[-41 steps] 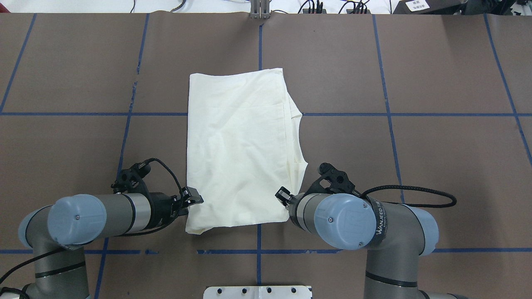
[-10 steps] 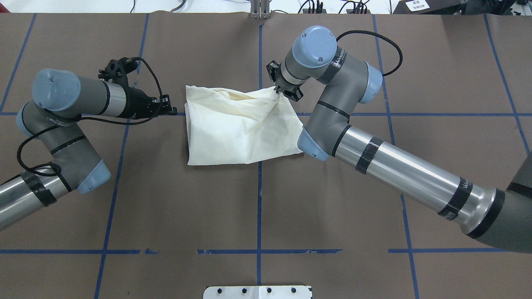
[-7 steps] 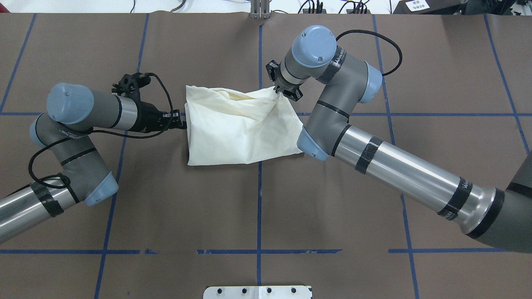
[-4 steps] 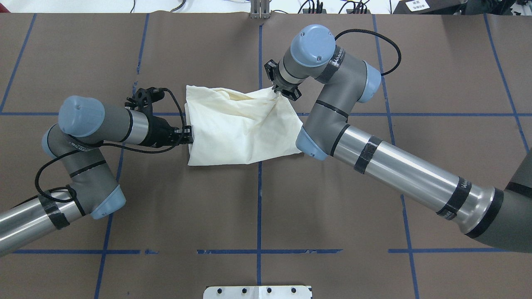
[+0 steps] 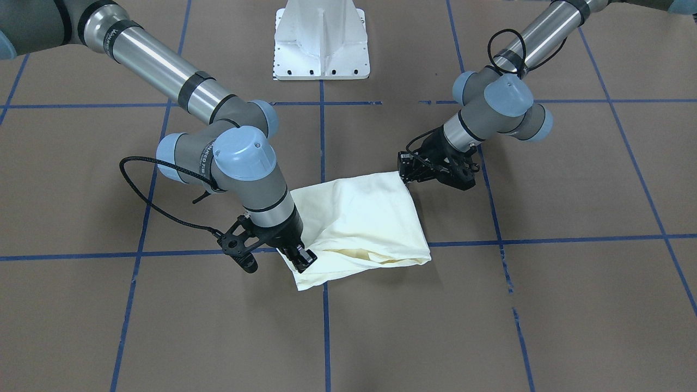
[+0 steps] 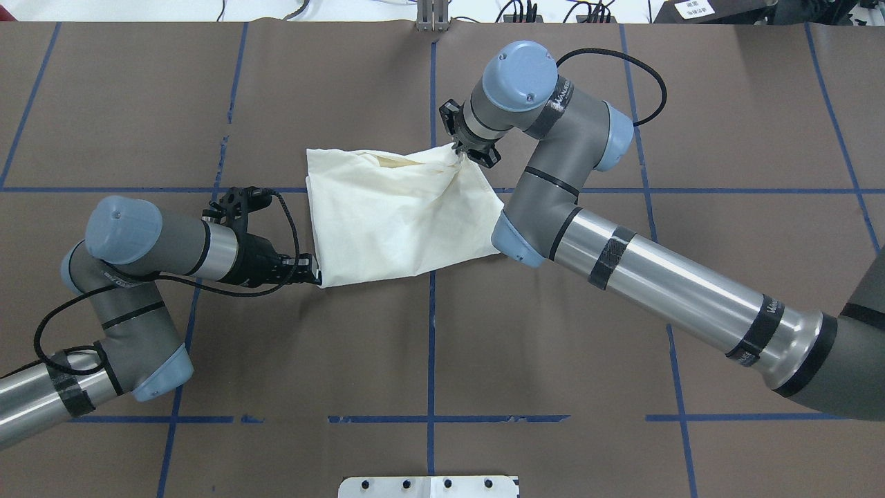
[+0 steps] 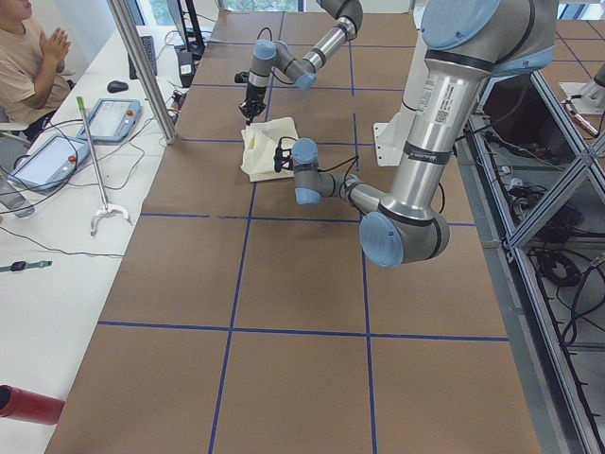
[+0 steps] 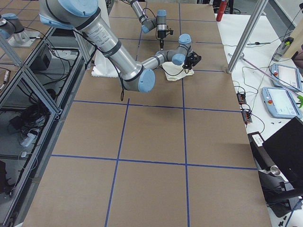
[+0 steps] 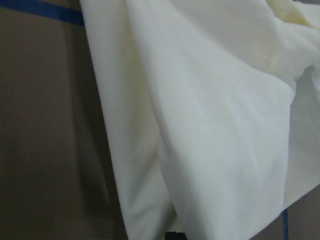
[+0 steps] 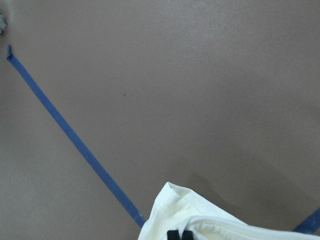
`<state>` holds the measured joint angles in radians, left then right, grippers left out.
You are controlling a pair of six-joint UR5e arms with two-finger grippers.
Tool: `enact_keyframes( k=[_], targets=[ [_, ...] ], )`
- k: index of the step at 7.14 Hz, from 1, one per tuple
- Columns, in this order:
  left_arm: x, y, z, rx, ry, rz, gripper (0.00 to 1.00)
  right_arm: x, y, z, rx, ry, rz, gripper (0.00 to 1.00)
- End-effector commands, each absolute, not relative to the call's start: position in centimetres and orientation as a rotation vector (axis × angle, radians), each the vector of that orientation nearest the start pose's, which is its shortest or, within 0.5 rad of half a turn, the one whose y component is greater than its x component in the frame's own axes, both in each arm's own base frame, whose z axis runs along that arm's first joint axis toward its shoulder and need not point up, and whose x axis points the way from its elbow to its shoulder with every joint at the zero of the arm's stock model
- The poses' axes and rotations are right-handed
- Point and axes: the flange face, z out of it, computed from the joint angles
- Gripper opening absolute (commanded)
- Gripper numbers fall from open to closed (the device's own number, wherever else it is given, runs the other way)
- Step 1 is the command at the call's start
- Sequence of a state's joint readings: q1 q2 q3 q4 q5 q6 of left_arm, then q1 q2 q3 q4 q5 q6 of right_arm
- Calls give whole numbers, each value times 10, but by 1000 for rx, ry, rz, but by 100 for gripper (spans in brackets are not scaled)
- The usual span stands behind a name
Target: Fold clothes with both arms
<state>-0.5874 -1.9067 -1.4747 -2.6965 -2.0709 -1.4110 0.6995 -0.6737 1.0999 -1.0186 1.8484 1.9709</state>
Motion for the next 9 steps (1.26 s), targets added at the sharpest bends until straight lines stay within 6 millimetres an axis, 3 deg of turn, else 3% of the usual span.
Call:
enact_keyframes(
  k=[1, 2, 3, 4, 5, 6, 7, 8, 9],
  targets=[
    [485, -393, 397, 58, 1398, 21, 0, -562, -612, 237, -111, -1033, 868, 0],
    [490, -385, 395, 49, 1404, 35, 0, -563, -611, 239, -113, -1031, 867, 0],
    [479, -377, 392, 53, 1415, 40, 0, -562, -612, 240, -111, -1030, 868, 0],
    [460, -366, 373, 72, 1450, 53, 0, -562, -612, 240, -110, -1030, 866, 0],
    [459, -374, 365, 94, 1455, 42, 0, -562, -613, 236, -109, -1034, 866, 8],
    [455, -403, 335, 153, 1481, 9, 0, -550, -624, 230, -95, -1044, 881, 98],
    [475, -427, 313, 163, 1452, -20, 0, -529, -643, 213, -83, -1069, 900, 100],
    [498, -444, 303, 180, 1425, -54, 0, -498, -663, 199, -118, -1096, 875, 100],
    [506, -451, 312, 189, 1400, -70, 0, -485, -669, 198, -141, -1104, 863, 100]
  ],
)
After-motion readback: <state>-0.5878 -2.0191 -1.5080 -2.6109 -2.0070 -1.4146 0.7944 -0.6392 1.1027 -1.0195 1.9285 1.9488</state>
